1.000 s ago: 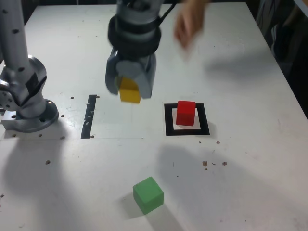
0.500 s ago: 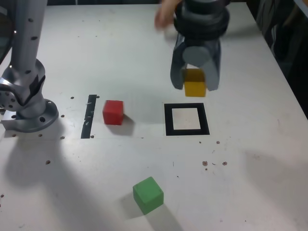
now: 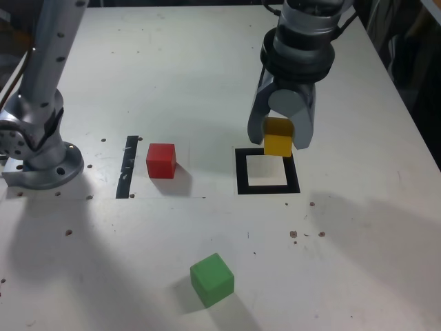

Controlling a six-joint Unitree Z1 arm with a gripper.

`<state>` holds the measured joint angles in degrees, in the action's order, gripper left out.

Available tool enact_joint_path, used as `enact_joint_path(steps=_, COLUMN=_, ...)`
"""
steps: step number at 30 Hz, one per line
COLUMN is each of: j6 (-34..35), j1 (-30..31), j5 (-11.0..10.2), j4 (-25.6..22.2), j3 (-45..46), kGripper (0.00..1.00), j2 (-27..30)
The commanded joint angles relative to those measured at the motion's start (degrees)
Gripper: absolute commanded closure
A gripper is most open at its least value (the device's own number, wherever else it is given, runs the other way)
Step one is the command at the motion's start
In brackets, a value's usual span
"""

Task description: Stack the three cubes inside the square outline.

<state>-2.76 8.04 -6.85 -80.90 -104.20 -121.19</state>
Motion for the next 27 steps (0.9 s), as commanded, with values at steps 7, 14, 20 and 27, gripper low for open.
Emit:
enact_joint_path(steps=7, j6=-0.5, j1=0.0, j5=0.2, j4=2.2, j3=-1.2, kGripper=0.83, j2=-1.9)
enact_joint_path(steps=14, j6=-1.1, j1=0.0, j5=-0.3, j4=4.6, j3=-1.6, kGripper=0.83, j2=-3.9)
enact_joint_path(steps=20, j6=-1.4, j1=0.0, j5=-0.2, j4=4.6, j3=-1.7, kGripper=0.81, j2=-5.4)
enact_joint_path(steps=27, j6=-1.9, j1=0.0, j5=-0.2, j4=4.6, j3=-2.9, kGripper=0.32, j2=-6.1)
